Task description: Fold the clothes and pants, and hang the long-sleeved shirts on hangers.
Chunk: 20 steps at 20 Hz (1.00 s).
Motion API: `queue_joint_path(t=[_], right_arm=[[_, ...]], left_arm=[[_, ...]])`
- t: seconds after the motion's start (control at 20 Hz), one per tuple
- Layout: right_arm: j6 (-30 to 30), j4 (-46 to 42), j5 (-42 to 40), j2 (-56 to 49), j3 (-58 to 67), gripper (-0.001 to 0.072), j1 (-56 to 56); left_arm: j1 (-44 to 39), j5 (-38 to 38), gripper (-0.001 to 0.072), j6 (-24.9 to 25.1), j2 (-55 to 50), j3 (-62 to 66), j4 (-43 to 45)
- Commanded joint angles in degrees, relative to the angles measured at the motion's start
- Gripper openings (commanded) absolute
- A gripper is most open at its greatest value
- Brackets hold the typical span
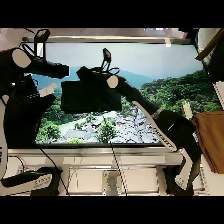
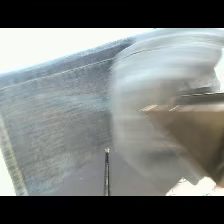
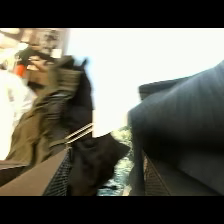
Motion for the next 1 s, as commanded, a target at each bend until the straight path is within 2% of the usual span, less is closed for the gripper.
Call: queue_joint_path(t=[0.0,0.1,0.15,0.35,0.45,0.55,0.65,0.7,0.85,0.95], right_arm=[[-10.4,-0.3,1.9,-2.3,6.8,0.0439,3.6],[-16.8,-1.7,17.0,-2.2,11.7,0.0437,1.4],[-17.2,-3.0,23.9,-1.6,12.9,0.0437,-0.6],[-17.1,-13.3,46.7,2.7,12.8,0.0423,-13.4],[-14.0,-21.7,52.7,3.1,11.6,0.0426,-19.3],[-8.5,-21.3,50.2,2.8,6.4,0.0451,-24.5],[-3.3,-13.2,46.1,0.5,2.1,0.0607,-28.6],[-3.3,-6.5,45.4,-1.7,1.0,0.0689,-30.8],[-5.1,11.0,45.2,-9.6,0.8,0.0704,-34.5],[-7.8,18.2,43.7,-13.4,0.8,0.0704,-34.6]], left_arm=[[0.9,-2.7,0.0011,0.7,1.5,-0.5,0.7],[0.9,-3.3,0.0011,0.7,1.5,-0.7,2.4],[0.9,-3.5,0.0011,0.7,1.5,-0.8,3.0],[0.9,-3.6,0.0011,0.7,1.5,-0.8,3.0],[0.9,-3.6,0.0011,0.4,1.5,-0.8,3.0],[0.9,-3.6,0.0011,0.4,1.5,-0.8,2.9],[0.9,-3.6,0.0010,-0.3,1.4,-0.8,2.7],[0.9,-3.6,0.0011,-0.4,1.4,-0.8,2.5],[0.9,-3.6,0.0011,-0.4,1.4,-0.8,2.5],[0.9,-3.6,0.0011,-0.4,1.4,-0.8,2.5]])
